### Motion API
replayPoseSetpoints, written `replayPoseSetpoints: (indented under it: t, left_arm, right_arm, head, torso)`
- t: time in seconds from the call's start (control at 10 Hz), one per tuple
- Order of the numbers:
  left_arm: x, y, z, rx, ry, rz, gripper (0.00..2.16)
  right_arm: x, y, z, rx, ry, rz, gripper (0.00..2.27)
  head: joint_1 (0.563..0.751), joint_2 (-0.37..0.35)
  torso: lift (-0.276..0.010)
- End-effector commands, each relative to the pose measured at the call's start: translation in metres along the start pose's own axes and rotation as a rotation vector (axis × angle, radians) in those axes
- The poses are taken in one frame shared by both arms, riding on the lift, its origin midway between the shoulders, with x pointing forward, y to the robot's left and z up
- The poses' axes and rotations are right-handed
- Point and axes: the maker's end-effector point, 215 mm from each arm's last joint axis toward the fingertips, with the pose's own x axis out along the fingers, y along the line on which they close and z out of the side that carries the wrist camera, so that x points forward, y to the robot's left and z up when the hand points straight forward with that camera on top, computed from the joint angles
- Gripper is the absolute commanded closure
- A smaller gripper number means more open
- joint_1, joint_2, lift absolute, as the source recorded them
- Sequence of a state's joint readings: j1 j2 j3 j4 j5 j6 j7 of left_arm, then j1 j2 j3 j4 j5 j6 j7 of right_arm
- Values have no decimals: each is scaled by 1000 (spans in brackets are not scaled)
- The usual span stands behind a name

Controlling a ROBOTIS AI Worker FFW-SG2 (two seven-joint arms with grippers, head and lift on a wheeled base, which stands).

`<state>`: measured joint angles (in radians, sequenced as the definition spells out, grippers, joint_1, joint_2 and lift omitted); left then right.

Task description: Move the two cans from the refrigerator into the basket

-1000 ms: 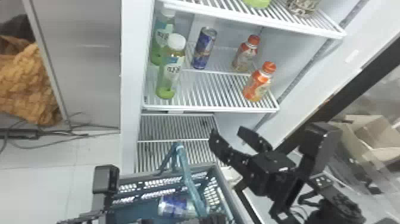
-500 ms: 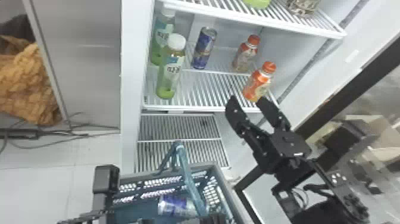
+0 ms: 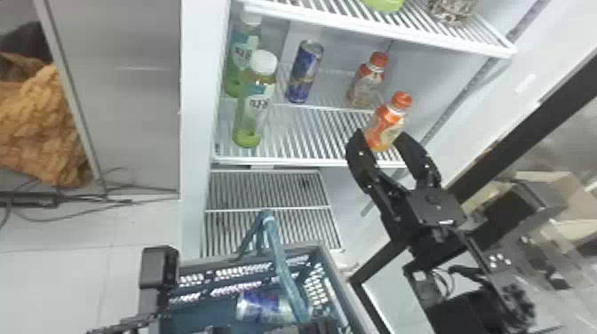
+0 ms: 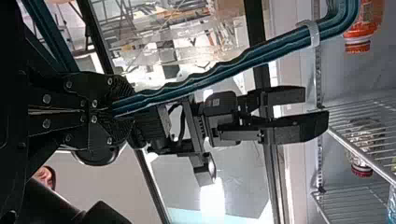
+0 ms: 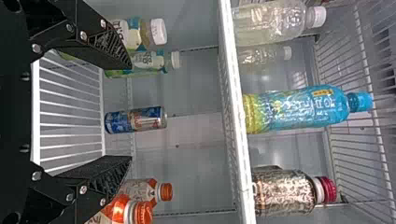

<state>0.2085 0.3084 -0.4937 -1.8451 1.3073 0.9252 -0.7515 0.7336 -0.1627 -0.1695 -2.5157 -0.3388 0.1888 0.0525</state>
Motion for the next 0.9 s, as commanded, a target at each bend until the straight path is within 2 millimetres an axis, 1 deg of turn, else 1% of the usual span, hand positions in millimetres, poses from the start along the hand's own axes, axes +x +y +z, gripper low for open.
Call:
replayPoseSetpoints:
  t: [0.0, 0.3, 0.5, 0.8]
  left_arm:
    - [0, 0, 0, -1, 1, 1, 1179]
    - [0, 0, 0, 2, 2, 1, 1179]
    - [0, 0, 0, 2, 4, 0, 1179]
    - [1, -1, 1, 3, 4, -2, 1179]
  right_arm:
    - [5, -4, -8, -5, -1, -8, 334]
    - [17, -14, -26, -11, 10, -21, 288]
    - [30, -13, -38, -3, 12, -12, 254]
    - [46, -16, -39, 5, -23, -15, 206]
  head:
    - [695, -350]
    - [695, -350]
    - [695, -350]
    - [695, -350]
  torso:
    - [-276]
    - [-276]
    - [-276]
    - [-276]
